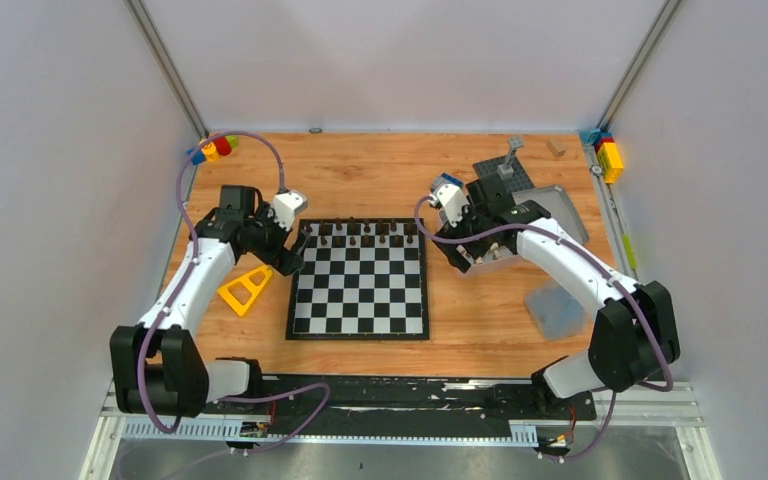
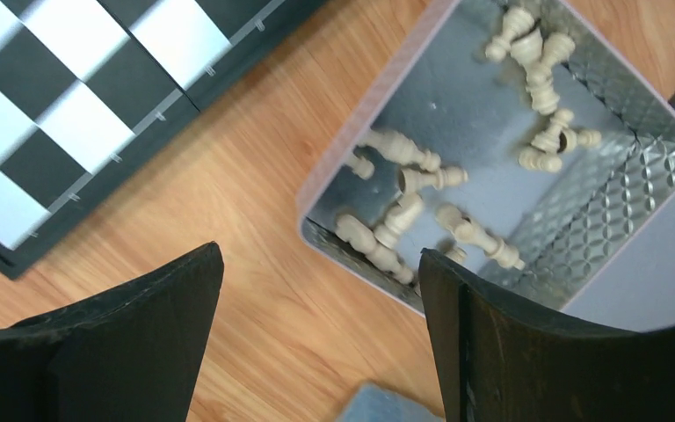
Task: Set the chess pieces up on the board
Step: Move the storage box to the center of the board.
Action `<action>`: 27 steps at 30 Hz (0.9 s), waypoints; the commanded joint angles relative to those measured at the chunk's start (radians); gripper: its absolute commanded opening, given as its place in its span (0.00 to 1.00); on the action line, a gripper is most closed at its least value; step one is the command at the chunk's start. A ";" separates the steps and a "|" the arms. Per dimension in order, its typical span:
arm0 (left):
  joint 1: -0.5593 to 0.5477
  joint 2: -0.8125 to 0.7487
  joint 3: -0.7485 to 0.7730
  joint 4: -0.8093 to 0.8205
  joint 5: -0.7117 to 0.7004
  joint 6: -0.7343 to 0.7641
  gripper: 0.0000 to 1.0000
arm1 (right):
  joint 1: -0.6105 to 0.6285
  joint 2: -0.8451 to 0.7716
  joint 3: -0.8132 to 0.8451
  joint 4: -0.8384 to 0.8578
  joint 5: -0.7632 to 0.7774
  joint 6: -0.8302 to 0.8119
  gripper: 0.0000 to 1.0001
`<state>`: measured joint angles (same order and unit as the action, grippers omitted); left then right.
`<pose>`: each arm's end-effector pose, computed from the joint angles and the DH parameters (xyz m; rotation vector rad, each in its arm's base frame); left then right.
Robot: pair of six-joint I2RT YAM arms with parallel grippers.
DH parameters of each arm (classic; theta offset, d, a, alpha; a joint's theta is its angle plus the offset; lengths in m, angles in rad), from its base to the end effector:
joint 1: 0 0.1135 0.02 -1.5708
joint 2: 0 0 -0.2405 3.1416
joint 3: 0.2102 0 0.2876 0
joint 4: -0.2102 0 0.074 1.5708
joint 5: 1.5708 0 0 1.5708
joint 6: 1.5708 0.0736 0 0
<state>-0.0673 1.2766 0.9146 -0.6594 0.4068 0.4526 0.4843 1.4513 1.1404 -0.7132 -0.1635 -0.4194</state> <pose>0.3058 -0.0498 0.1794 0.7845 2.3832 -0.3719 0.3074 0.1753 0.1981 -1.1848 2.3050 0.2357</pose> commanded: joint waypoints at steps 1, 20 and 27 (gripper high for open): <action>-0.006 -0.067 0.052 -0.014 -0.011 -0.028 1.00 | -0.050 0.007 -0.037 -0.033 0.041 -0.198 0.83; -0.005 -0.044 0.121 -0.004 -0.011 -0.068 1.00 | -0.097 0.157 -0.111 -0.016 -0.032 -0.373 0.53; -0.005 -0.032 0.155 -0.007 -0.031 -0.076 1.00 | -0.049 0.063 -0.208 -0.032 -0.088 -0.296 0.38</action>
<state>-0.0681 1.2377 1.0157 -0.6720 0.3862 0.4015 0.3969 1.5848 0.9855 -0.7136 -0.1818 -0.7654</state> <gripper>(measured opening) 0.998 0.406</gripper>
